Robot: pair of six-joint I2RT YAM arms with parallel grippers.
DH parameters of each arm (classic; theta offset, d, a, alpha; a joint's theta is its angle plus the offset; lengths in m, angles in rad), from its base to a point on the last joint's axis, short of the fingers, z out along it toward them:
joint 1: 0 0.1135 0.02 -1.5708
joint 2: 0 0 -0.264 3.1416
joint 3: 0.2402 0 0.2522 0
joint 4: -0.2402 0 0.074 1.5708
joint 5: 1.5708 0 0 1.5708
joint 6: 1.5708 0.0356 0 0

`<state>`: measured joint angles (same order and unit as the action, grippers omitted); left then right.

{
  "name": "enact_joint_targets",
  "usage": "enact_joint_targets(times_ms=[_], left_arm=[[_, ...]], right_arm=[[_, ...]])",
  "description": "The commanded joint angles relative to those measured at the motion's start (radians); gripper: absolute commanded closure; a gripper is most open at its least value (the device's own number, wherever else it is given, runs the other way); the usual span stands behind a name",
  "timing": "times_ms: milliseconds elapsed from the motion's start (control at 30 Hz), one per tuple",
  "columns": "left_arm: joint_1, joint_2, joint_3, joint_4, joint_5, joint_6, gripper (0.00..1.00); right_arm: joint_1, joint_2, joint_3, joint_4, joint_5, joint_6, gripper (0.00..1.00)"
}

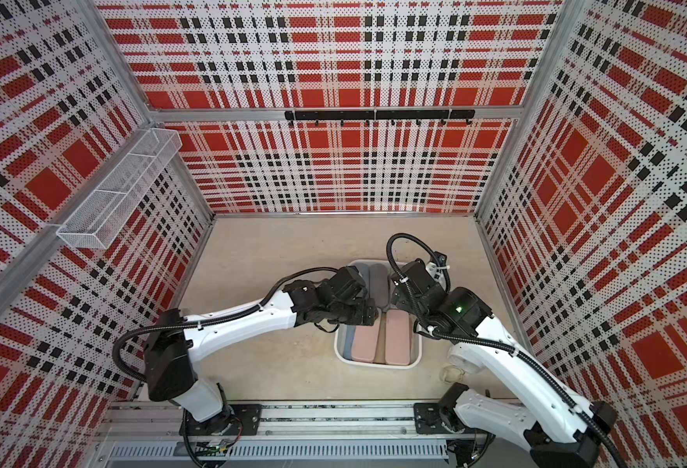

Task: Put the glasses cases into the storage boxes
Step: Place the glasses case in the storage box, then reset both arms

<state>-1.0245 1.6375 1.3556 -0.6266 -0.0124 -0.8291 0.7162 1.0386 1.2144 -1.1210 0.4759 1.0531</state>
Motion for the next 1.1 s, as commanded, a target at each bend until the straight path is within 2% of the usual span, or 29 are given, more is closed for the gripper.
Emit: enact_joint_targets(times_ms=[0,100,200,267,333,367,467,500,533,633,700,800,900,1000,1067], left_arm=[[0.021,-0.083,-0.045,0.068,-0.032,0.010,0.13],[0.072,-0.152,-0.084,0.094,-0.041,0.026,0.12],[0.160,-0.229,-0.107,0.095,-0.081,0.068,0.12],[0.249,-0.288,-0.124,0.096,-0.136,0.094,0.11],[0.378,-0.367,-0.170,0.131,-0.185,0.127,0.10],[0.440,-0.406,-0.201,0.160,-0.204,0.141,0.09],[0.642,-0.547,-0.360,0.329,-0.254,0.194,0.06],[0.709,-0.595,-0.440,0.416,-0.279,0.208,0.00],[0.765,-0.638,-0.526,0.508,-0.318,0.222,0.02],[0.879,-0.736,-0.784,0.813,-0.440,0.320,0.02],[0.900,-0.735,-0.866,0.922,-0.558,0.403,0.02],[0.939,-0.650,-0.951,1.105,-0.618,0.581,0.02],[1.014,-0.504,-0.996,1.238,-0.557,0.646,0.02],[1.110,-0.421,-1.034,1.364,-0.414,0.607,0.02],[1.149,-0.383,-1.086,1.512,-0.354,0.595,0.02]], right_arm=[[-0.008,0.011,0.030,-0.023,0.033,-0.014,0.19],[-0.008,0.010,0.042,-0.019,0.044,-0.020,0.19],[-0.008,-0.004,0.048,0.008,0.068,-0.039,0.16],[-0.008,-0.019,0.042,0.029,0.112,-0.048,0.10],[-0.008,-0.043,0.006,0.085,0.179,-0.089,0.06],[-0.008,-0.059,-0.030,0.123,0.209,-0.103,0.00],[-0.009,-0.162,-0.262,0.392,0.348,-0.192,0.00],[-0.010,-0.208,-0.346,0.521,0.392,-0.279,0.00],[-0.011,-0.257,-0.428,0.629,0.434,-0.352,0.00],[-0.038,-0.351,-0.626,0.935,0.594,-0.534,0.00],[-0.113,-0.337,-0.671,1.008,0.604,-0.592,0.00],[-0.287,-0.231,-0.664,0.983,0.502,-0.549,0.00],[-0.398,-0.109,-0.684,1.053,0.509,-0.600,0.00],[-0.480,-0.017,-0.728,1.160,0.552,-0.639,0.00],[-0.517,0.016,-0.799,1.326,0.538,-0.710,0.00]])
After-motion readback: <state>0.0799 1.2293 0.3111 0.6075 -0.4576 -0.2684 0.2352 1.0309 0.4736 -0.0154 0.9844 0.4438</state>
